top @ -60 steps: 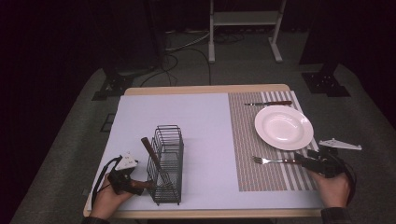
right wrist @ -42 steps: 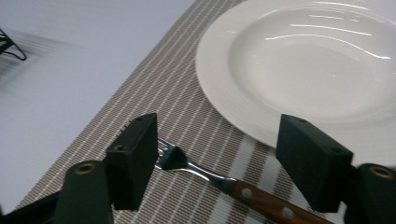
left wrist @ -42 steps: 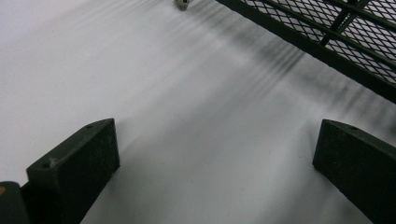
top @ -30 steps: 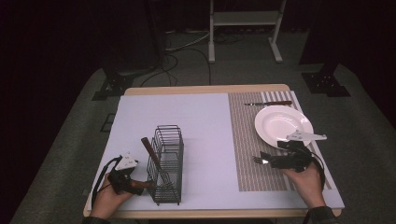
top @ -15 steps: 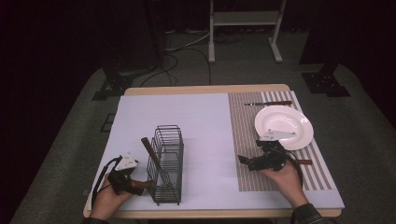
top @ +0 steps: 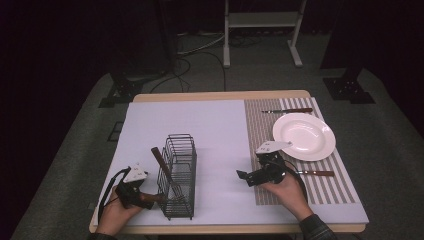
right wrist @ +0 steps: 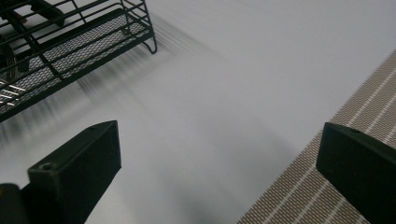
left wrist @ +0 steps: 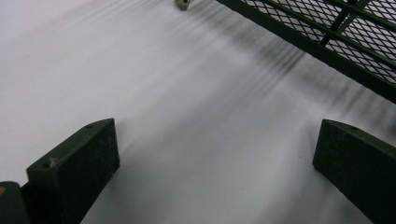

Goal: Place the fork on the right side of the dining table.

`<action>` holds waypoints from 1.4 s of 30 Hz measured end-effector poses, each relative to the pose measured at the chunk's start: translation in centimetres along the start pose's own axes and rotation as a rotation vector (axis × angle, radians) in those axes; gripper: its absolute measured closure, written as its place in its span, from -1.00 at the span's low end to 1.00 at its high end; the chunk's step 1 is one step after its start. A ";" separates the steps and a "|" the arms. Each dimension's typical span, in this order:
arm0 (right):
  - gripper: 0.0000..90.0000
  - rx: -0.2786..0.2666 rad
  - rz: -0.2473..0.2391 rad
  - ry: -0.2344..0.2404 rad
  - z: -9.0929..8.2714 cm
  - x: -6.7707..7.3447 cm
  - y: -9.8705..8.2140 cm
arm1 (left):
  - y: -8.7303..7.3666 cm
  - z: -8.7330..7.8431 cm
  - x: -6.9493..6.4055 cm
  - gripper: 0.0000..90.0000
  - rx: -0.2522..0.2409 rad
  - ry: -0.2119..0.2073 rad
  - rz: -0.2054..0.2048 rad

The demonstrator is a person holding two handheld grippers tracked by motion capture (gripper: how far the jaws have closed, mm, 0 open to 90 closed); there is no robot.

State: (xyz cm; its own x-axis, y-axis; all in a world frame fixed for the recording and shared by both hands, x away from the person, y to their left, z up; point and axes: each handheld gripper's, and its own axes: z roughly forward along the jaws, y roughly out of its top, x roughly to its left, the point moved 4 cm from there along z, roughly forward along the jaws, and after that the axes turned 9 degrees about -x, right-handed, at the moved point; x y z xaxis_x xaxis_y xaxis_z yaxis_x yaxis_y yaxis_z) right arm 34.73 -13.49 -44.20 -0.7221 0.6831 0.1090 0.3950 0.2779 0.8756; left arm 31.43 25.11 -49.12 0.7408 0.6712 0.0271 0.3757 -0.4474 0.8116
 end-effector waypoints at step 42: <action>-1.00 0.143 -0.196 0.105 7.7 7.5 -2.8 | 0.0 0.0 0.0 -1.00 -0.002 0.000 -0.003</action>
